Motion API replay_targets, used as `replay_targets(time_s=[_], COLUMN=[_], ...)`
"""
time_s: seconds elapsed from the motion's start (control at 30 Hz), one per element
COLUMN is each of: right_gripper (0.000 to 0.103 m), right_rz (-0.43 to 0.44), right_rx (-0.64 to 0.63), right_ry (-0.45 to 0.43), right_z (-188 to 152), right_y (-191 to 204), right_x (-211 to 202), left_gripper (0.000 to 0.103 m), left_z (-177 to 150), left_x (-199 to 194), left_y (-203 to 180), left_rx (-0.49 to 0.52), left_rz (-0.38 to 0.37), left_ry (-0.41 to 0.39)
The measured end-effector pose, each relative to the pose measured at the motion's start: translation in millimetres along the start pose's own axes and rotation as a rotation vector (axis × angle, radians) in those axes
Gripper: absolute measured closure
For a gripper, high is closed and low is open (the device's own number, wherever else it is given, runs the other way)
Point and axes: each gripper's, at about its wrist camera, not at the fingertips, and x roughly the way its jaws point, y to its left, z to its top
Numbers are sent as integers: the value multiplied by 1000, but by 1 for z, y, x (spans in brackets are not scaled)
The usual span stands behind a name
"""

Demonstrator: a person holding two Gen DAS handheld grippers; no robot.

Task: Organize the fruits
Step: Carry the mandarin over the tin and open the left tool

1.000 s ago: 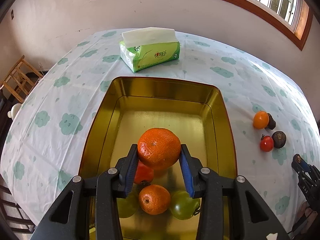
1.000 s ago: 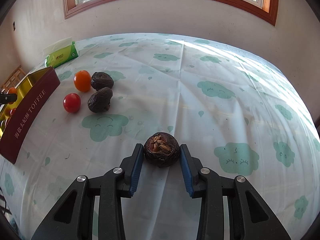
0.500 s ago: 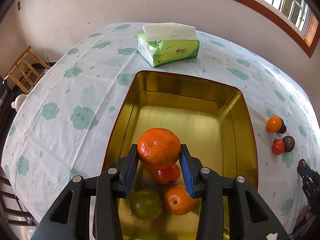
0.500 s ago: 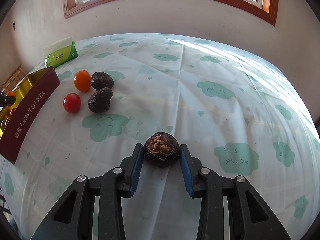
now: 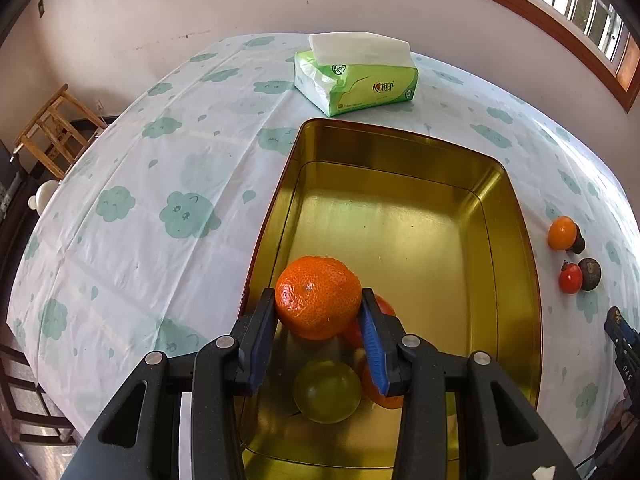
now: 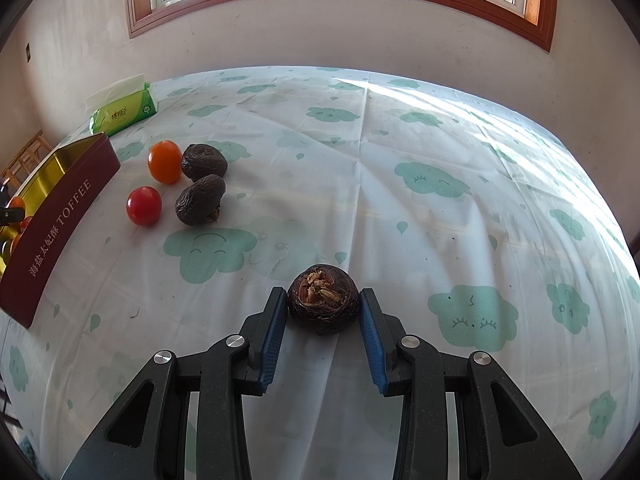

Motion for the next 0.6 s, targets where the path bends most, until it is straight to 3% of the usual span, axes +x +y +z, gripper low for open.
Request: replay_targets(time_s=[0.6], right_gripper=[65], right_rz=[-2], right_rx=[-2], right_ry=[0], right_z=[0], right_y=[-1], right_x=[0], left_gripper=[66], left_z=[-7], left_x=[-2], left_y=[1], left_rx=[-16], left_rz=[-6], left_ry=[-6])
